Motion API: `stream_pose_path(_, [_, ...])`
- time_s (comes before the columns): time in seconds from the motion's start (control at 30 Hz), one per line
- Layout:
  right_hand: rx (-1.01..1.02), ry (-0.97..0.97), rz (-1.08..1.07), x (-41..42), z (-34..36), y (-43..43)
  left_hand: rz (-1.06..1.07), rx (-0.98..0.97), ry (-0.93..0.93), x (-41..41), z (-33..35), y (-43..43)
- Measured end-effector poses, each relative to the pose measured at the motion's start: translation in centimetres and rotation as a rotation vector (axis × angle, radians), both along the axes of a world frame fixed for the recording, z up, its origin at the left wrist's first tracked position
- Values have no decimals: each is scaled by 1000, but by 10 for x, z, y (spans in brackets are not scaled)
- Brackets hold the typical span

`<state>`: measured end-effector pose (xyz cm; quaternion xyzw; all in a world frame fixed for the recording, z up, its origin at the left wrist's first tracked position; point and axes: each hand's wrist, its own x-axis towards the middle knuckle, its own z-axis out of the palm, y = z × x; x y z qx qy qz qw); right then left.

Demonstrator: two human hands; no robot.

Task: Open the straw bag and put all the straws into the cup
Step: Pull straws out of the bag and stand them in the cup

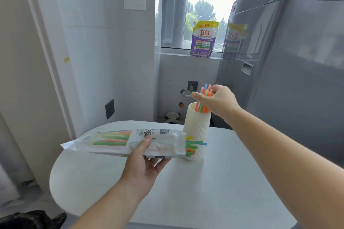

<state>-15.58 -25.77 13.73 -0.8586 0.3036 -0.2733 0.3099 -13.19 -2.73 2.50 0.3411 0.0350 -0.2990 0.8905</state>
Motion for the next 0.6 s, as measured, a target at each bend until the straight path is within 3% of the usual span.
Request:
stream_pose_path(0.33, [32,-281,-117,-48,-1,16,-4,8,-10,-3,3,4])
stream_pose_path(0.47, [244,-307,-125,-75,-27,38,-11,22,-31,-3,4,7])
stream_pose_path(0.6, [589,-132,-46,-92,-64,64,-37,46,-101,-5,5,11])
